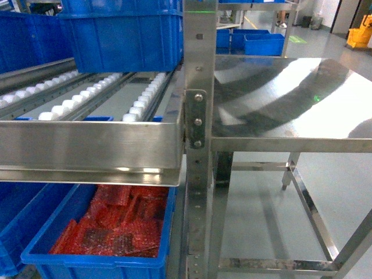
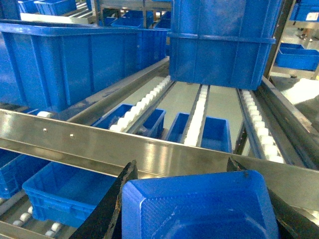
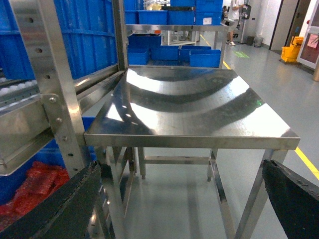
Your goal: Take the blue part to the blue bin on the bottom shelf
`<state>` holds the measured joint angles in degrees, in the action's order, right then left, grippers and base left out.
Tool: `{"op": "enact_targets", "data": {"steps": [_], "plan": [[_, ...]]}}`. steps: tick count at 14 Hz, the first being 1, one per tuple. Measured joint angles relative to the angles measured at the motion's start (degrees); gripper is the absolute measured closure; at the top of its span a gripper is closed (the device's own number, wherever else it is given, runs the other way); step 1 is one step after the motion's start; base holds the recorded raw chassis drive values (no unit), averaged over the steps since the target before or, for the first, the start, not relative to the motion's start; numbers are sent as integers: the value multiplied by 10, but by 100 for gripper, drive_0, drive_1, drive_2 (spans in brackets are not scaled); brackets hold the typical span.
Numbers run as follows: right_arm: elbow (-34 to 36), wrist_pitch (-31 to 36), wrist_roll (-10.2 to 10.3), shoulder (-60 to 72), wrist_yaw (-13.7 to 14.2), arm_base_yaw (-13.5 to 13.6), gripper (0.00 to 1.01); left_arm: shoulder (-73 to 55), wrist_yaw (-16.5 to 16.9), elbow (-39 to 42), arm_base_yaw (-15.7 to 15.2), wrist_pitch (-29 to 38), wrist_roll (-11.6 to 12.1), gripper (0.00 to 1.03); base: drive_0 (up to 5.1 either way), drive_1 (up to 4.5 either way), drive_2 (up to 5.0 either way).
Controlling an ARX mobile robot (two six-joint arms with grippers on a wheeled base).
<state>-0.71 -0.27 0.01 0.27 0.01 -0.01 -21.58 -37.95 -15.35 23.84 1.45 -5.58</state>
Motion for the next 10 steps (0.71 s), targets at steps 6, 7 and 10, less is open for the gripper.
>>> {"op": "enact_targets", "data": {"steps": [6,7,10], "plan": [[0,1,0,0,0,0,3,0,0,0,0,-1,0,59,-499,246,246],[0,0,0,0,0,0,3,0,0,0,0,-2,0,59,-497,249,249],[0,0,0,0,0,0,3,0,0,0,0,-2,0,59,-494,251,251]]}}
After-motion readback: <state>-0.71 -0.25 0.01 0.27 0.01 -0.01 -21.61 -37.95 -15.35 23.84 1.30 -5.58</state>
